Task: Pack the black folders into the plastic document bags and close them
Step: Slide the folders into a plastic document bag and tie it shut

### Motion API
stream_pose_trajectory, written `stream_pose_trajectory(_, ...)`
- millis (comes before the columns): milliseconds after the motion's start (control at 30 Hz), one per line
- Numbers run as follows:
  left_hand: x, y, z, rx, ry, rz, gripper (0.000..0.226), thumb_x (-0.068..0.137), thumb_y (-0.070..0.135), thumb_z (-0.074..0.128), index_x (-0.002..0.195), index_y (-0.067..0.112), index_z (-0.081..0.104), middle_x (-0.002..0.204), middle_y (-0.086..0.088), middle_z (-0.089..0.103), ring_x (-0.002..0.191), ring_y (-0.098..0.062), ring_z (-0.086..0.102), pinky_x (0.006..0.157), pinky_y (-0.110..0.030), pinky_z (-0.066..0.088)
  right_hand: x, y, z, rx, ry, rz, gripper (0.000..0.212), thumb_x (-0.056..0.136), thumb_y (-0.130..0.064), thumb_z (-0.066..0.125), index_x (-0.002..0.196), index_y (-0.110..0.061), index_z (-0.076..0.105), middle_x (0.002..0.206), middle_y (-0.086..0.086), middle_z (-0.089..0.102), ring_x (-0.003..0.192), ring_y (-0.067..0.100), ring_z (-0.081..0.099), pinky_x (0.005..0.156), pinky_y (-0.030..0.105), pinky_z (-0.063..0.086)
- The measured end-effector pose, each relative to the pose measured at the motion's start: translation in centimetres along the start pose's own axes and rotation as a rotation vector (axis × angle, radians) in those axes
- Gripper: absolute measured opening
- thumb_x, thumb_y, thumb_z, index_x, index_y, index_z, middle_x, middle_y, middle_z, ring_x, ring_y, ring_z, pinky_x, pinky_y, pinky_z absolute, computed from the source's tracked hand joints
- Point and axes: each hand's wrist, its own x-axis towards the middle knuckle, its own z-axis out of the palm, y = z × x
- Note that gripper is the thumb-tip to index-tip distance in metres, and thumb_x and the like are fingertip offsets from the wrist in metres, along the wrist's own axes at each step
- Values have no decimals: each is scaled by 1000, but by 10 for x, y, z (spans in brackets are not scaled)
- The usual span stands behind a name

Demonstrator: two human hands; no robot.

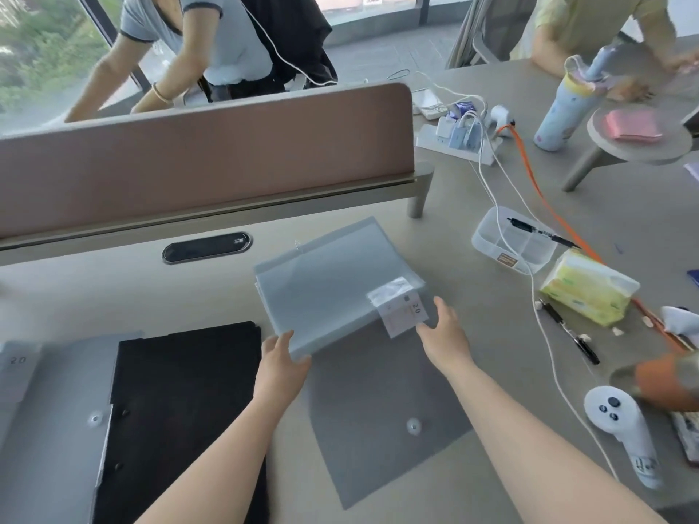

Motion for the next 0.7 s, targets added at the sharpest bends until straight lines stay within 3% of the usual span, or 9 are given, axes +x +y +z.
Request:
stream_pose_trajectory(167, 0, 3, 6, 10, 24, -36, 63, 92, 28, 58, 151, 26, 35, 156, 0, 28, 93, -11, 48, 73, -27, 42, 21, -6, -4, -16, -51, 4, 67, 95, -22, 49, 155, -19, 20, 160, 6, 24, 144, 27, 32, 111, 38, 31)
stream_pose_trajectory(333, 1, 4, 9, 31, 24, -51, 61, 90, 29, 58, 147, 28, 39, 155, 0, 30, 125, -20, 49, 85, -33, 48, 31, -7, -5, 6, -38, 45, 65, 93, -20, 52, 152, -14, 26, 155, 10, 31, 139, 27, 40, 109, 40, 35)
stream_pose_trajectory(433, 2, 2, 9, 46, 16, -58, 57, 88, 30, 58, 144, 28, 45, 154, 1, 31, 129, -22, 46, 92, -39, 51, 32, -9, -8, -15, -10, 64, 57, 92, -26, 54, 146, -14, 40, 146, 10, 40, 127, 30, 52, 104, 41, 43)
stream_pose_trajectory(500, 1, 2, 10, 47, 12, -52, 54, 87, 29, 59, 140, 27, 49, 153, 0, 33, 127, -24, 47, 94, -41, 51, 37, -6, -10, 23, 9, 59, 48, 85, -35, 54, 130, -19, 56, 130, 11, 55, 105, 32, 65, 93, 45, 54)
stream_pose_trajectory(567, -1, 1, 10, 44, 8, -48, 52, 88, 29, 59, 138, 27, 50, 152, 0, 34, 126, -24, 48, 94, -41, 50, 47, 2, -9, 56, 44, 33, 33, 76, -40, 51, 103, -25, 65, 107, 9, 66, 84, 30, 69, 80, 47, 59)
stream_pose_trajectory(667, -4, -3, 5, 37, 7, -58, 52, 88, 32, 59, 138, 28, 48, 150, 2, 34, 123, -23, 50, 91, -40, 51, 29, -20, -16, 123, 97, -11, 9, 85, -32, 53, 84, -27, 60, 90, 3, 70, 77, 28, 69, 75, 45, 59)
stream_pose_trajectory(700, -5, -3, 3, 40, 14, -63, 53, 88, 34, 59, 139, 28, 47, 151, 2, 34, 123, -25, 48, 93, -40, 50, 21, -29, -19, 151, 106, -31, 10, 89, -28, 54, 81, -26, 59, 87, 2, 70, 75, 28, 69, 73, 43, 59)
